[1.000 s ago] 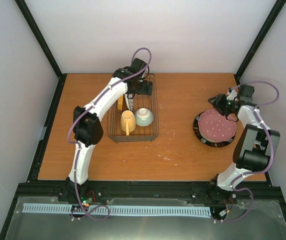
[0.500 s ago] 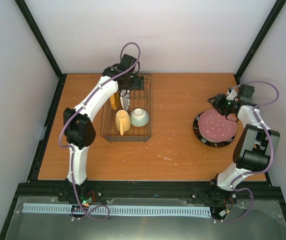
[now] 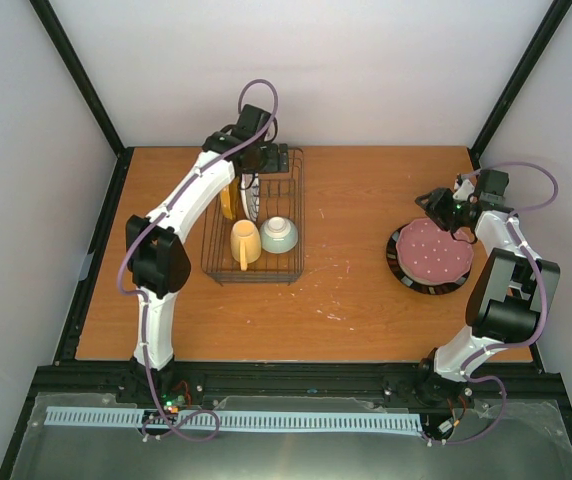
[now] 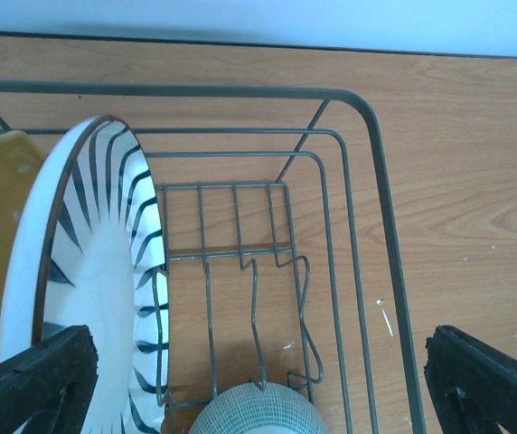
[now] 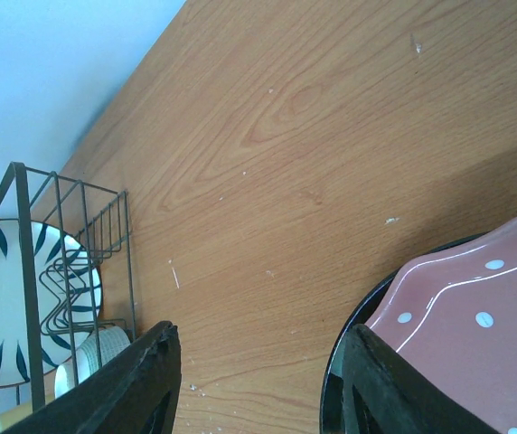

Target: Load the mixed dishes into the dish rack

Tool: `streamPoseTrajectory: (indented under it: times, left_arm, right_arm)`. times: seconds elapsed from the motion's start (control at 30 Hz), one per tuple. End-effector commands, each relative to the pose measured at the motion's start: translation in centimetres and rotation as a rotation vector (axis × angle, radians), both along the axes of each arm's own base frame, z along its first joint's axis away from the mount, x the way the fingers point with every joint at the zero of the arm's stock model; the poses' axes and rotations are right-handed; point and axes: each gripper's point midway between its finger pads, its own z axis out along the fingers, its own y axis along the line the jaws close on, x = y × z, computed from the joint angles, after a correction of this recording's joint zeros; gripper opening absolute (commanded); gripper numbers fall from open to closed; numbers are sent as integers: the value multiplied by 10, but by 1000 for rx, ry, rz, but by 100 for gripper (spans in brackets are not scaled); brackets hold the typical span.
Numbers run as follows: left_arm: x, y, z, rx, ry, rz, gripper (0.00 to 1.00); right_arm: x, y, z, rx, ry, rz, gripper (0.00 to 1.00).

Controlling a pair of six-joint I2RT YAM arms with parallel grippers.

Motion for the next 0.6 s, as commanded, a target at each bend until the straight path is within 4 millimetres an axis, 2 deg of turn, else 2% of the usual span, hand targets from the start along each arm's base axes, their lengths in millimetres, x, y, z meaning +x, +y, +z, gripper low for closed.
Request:
streamPoseTrajectory:
  times: [0.0, 0.57]
  left_arm:
    - [12, 4, 44, -41, -113, -1, 100]
    - [19, -14, 66, -117, -188, -67, 100]
  right_arm:
    - [2, 1, 9, -5, -30, 5, 49]
    - [2, 0, 9, -14, -30, 0, 49]
